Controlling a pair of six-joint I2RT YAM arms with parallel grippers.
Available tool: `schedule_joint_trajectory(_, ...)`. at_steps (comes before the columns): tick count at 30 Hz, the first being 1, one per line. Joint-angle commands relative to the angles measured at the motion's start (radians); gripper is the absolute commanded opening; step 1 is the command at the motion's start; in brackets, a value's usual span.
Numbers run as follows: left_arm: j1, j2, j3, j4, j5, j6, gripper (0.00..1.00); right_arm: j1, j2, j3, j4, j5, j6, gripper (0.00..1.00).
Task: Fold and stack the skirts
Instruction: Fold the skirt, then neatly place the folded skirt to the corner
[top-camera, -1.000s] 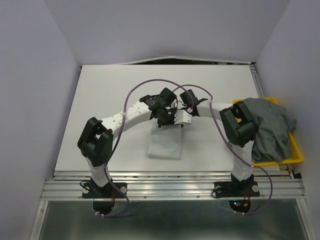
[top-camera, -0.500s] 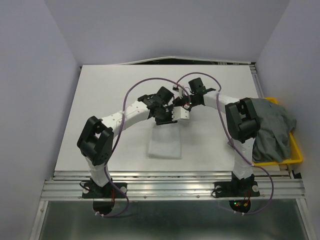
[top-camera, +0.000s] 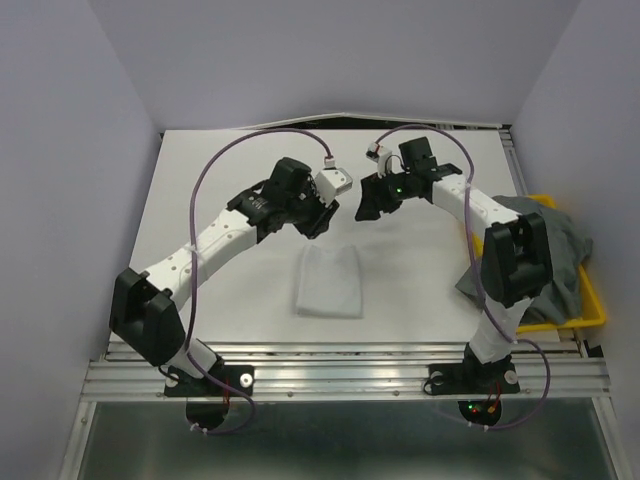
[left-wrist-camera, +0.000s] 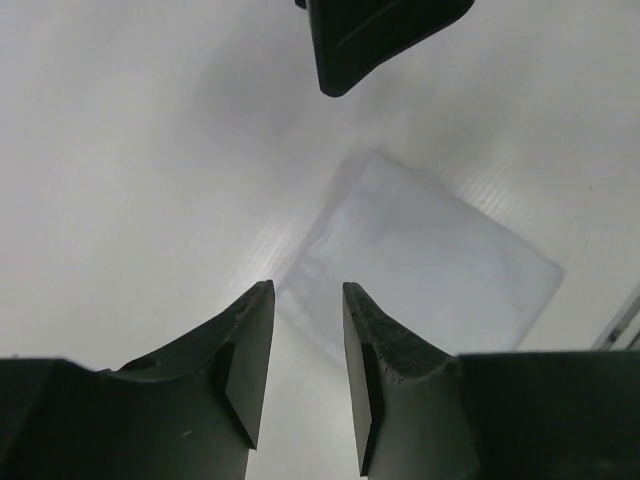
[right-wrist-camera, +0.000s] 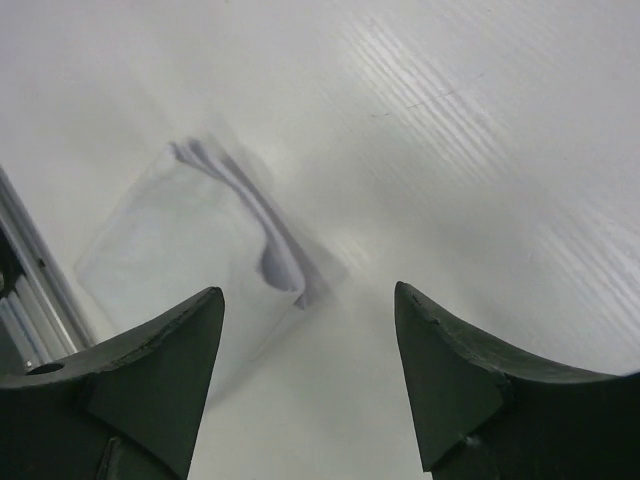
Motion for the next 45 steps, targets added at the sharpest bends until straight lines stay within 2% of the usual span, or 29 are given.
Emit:
schedule_joint_trajectory(1, -0.020, 0.009, -0.172, 0.086, -0.017, -0.401, 0.44, -0.002, -0.157, -0.110, -0.032, -0.059, 0.080, 0.74)
schedule_joint_trajectory(4, -0.049, 0.027, -0.223, 0.104, -0.091, -0.522, 0.44, -0.012, -0.211, -0.161, -0.030, -0.002, 0.092, 0.74)
schedule_joint_trajectory(8, -0.142, 0.041, -0.244, 0.140, -0.248, -0.579, 0.50, -0.049, -0.272, -0.219, -0.035, 0.056, 0.092, 0.74)
schedule_joint_trajectory(16, -0.187, 0.272, -0.182, 0.114, -0.313, -0.644, 0.56, -0.152, -0.282, -0.222, -0.064, 0.067, 0.101, 0.78)
schedule_joint_trajectory(19, -0.184, 0.365, -0.153, 0.085, -0.365, -0.645, 0.68, -0.192, -0.286, -0.205, -0.089, 0.079, 0.083, 0.92)
schedule_joint_trajectory(20, -0.181, 0.380, -0.133, 0.066, -0.379, -0.644, 0.68, -0.212, -0.289, -0.193, -0.107, 0.083, 0.077, 0.96)
schedule_joint_trajectory(22, -0.173, 0.420, -0.116, 0.051, -0.407, -0.622, 0.73, -0.230, -0.305, -0.185, -0.124, 0.095, 0.058, 1.00)
schedule_joint_trajectory(26, -0.115, 0.440, -0.076, 0.011, -0.414, -0.555, 0.73, -0.252, -0.323, -0.168, -0.155, 0.103, 0.034, 1.00)
schedule_joint_trajectory(30, 0.024, 0.440, -0.034, -0.067, -0.366, -0.477, 0.74, -0.261, -0.322, -0.152, -0.169, 0.099, 0.020, 1.00)
schedule_joint_trajectory(31, 0.048, 0.466, 0.005, -0.133, -0.364, -0.414, 0.74, -0.261, -0.315, -0.149, -0.172, 0.098, 0.018, 1.00)
schedule_joint_trajectory(34, 0.145, 0.471, 0.019, -0.181, -0.388, -0.322, 0.73, -0.261, -0.309, -0.138, -0.173, 0.092, 0.017, 1.00)
schedule_joint_trajectory(39, 0.326, 0.396, -0.021, -0.178, -0.393, -0.063, 0.75, -0.261, -0.308, -0.135, -0.172, 0.090, 0.009, 1.00)
schedule_joint_trajectory(40, 0.327, 0.385, -0.032, -0.170, -0.393, -0.024, 0.75, -0.261, -0.308, -0.136, -0.172, 0.089, 0.011, 1.00)
schedule_joint_trajectory(43, 0.495, 0.350, -0.084, -0.146, -0.326, 0.159, 0.79, -0.261, -0.308, -0.135, -0.173, 0.083, 0.009, 1.00)
schedule_joint_trajectory(45, 0.555, 0.343, -0.095, -0.146, -0.298, 0.280, 0.80, -0.261, -0.308, -0.132, -0.175, 0.078, 0.009, 1.00)
